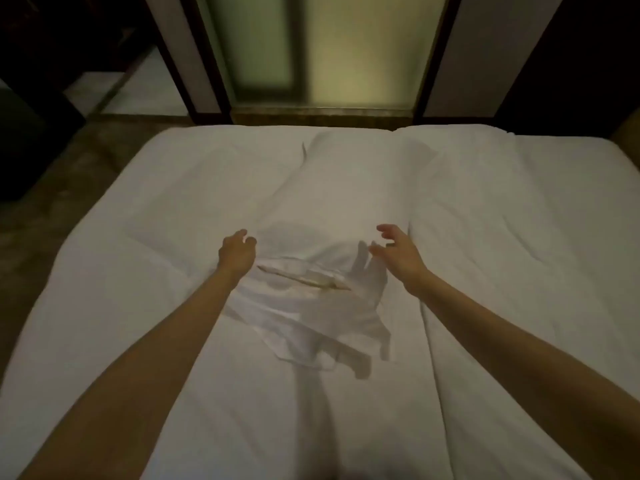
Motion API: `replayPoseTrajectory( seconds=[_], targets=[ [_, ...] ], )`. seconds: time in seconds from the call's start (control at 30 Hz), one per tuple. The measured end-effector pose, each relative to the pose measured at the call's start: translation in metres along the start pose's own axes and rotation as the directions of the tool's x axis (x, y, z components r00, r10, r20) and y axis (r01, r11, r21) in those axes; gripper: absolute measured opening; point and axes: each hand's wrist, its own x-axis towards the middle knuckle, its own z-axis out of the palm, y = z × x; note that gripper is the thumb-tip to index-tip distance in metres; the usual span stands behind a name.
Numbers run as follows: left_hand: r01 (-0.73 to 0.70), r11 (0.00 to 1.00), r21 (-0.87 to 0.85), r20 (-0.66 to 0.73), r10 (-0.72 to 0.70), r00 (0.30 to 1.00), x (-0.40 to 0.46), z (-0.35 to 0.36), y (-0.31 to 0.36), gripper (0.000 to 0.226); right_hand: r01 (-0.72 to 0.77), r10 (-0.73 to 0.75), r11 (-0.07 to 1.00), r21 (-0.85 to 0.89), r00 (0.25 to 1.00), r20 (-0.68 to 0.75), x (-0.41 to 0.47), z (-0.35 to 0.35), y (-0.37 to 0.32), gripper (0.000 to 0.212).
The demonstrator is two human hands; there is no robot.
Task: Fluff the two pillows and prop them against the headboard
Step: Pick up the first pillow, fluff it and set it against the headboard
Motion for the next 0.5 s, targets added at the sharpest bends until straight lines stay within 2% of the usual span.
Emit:
replayPoseTrajectory(
  seconds=[0.1, 0.23, 0.3, 0.4, 0.47, 0.5],
  targets=[
    [0.043, 0.993, 0.107, 0.027, -0.046, 0.999, 0.041, -0.01, 0.0, 0.053, -0.017, 0.012, 0.988, -0.157, 0.999, -0.031, 0.031, 0.019, -0.016, 0.058],
    [0.047, 0.964, 0.262, 0.138, -0.085, 0.987, 0.087, -0.01, -0.005, 0.062, -0.091, 0.083, 0.929, -0.359, 0.996, -0.039, 0.066, 0.042, -0.022, 0.086],
    [0.056, 0.959, 0.278, 0.204, -0.116, 0.972, 0.104, -0.009, -0.007, 0.07, -0.114, 0.107, 0.89, -0.441, 0.993, -0.042, 0.074, 0.051, -0.014, 0.094],
    [0.041, 0.933, 0.357, 0.259, -0.141, 0.956, 0.122, -0.001, -0.01, 0.081, -0.193, 0.204, 0.858, -0.477, 0.978, -0.029, 0.081, 0.063, 0.01, 0.104],
    [0.013, 0.947, 0.322, 0.314, -0.12, 0.942, 0.127, 0.007, -0.009, 0.086, -0.218, 0.234, 0.842, -0.493, 0.972, -0.03, 0.083, 0.066, 0.024, 0.106],
    [0.019, 0.973, 0.23, 0.359, -0.103, 0.928, 0.126, 0.012, -0.007, 0.089, -0.228, 0.241, 0.836, -0.499, 0.97, -0.039, 0.084, 0.067, 0.031, 0.107]
  ],
)
